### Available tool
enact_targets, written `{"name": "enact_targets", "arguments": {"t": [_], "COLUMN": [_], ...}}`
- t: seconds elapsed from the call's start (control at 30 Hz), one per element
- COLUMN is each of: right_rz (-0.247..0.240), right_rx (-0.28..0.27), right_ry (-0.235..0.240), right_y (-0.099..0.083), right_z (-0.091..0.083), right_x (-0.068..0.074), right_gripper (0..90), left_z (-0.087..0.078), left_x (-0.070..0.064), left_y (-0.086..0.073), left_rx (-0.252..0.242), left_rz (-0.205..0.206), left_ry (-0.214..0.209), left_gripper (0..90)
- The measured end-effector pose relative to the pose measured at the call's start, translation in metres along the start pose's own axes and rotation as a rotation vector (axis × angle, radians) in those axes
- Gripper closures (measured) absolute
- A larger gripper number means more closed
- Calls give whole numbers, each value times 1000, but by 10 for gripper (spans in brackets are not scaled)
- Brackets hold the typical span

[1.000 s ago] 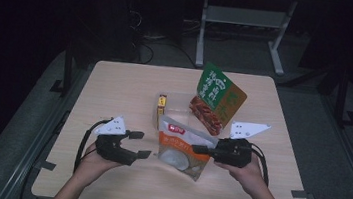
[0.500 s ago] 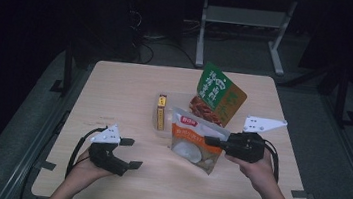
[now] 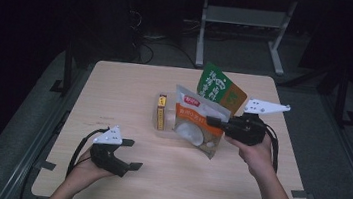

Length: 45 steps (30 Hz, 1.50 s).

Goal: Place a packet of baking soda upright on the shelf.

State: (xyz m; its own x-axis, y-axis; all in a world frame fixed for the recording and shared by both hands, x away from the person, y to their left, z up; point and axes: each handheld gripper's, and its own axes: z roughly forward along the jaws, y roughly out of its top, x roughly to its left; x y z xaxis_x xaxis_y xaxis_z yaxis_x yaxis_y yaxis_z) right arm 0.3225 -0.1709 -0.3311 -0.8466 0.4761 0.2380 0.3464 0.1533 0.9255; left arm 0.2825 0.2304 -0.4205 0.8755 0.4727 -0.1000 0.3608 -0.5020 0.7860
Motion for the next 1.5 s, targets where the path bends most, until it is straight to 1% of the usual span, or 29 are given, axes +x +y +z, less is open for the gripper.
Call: {"name": "enact_targets", "arguments": {"t": [0.07, 0.1, 0.2, 0.23, 0.37, 0.43, 0.6, 0.73, 0.8, 0.87, 0.9, 1.0, 1.17, 1.2, 1.27, 1.37, 1.47, 1.5], "right_rz": [2, 0, 11, 17, 37, 44, 74, 87, 100, 109, 103, 112, 130, 125, 142, 153, 144, 152], "right_rx": [-9, -13, -22, -26, -29, -27, -30, -30, -32, -23, -18, -16, -21, -19, -16, -11, 11, 16], "right_ry": [-21, -32, -64, -76, -130, -146, -182, -222, -231, -263, -274, -306, -329, -336, -342, -337, -334, -339], "right_y": [7, 10, 20, 23, 33, 37, 44, 48, 49, 50, 50, 51, 54, 55, 55, 52, 51, 51], "right_z": [2, 3, 8, 10, 20, 27, 43, 58, 67, 74, 77, 86, 100, 102, 108, 114, 119, 121], "right_x": [-2, -3, -5, -7, -11, -13, -18, -20, -21, -21, -22, -23, -24, -23, -24, -23, -22, -21], "right_gripper": [900, 900, 900, 900, 900, 900, 900, 900, 900, 900, 900, 900, 900, 900, 900, 899, 897, 897], "left_z": [0, 1, -1, 0, 0, 0, -1, -1, -1, -1, -1, -1, 0, 0, 0, 1, 2, 2], "left_x": [0, -1, 1, 0, 1, 1, 2, 2, 1, 1, 2, 2, 2, 2, 2, 1, 1, 1], "left_y": [0, -1, 0, 0, 0, 0, 0, 0, 0, 0, 0, 0, 0, 0, 0, 0, 0, 0], "left_rx": [-2, -15, 1, -3, -6, -6, -5, -4, -4, 0, 1, 5, 7, 8, 10, 5, 10, 10], "left_rz": [-7, -20, 1, -7, -7, -6, -2, -6, -10, -14, -5, -3, 0, 1, -1, -4, 2, 3], "left_ry": [0, -1, 2, 0, 1, 1, 2, -1, -4, -7, -5, -6, -10, -11, -14, -16, -19, -21], "left_gripper": [135, 135, 135, 135, 135, 135, 135, 135, 136, 135, 135, 135, 136, 135, 135, 135, 135, 135]}}
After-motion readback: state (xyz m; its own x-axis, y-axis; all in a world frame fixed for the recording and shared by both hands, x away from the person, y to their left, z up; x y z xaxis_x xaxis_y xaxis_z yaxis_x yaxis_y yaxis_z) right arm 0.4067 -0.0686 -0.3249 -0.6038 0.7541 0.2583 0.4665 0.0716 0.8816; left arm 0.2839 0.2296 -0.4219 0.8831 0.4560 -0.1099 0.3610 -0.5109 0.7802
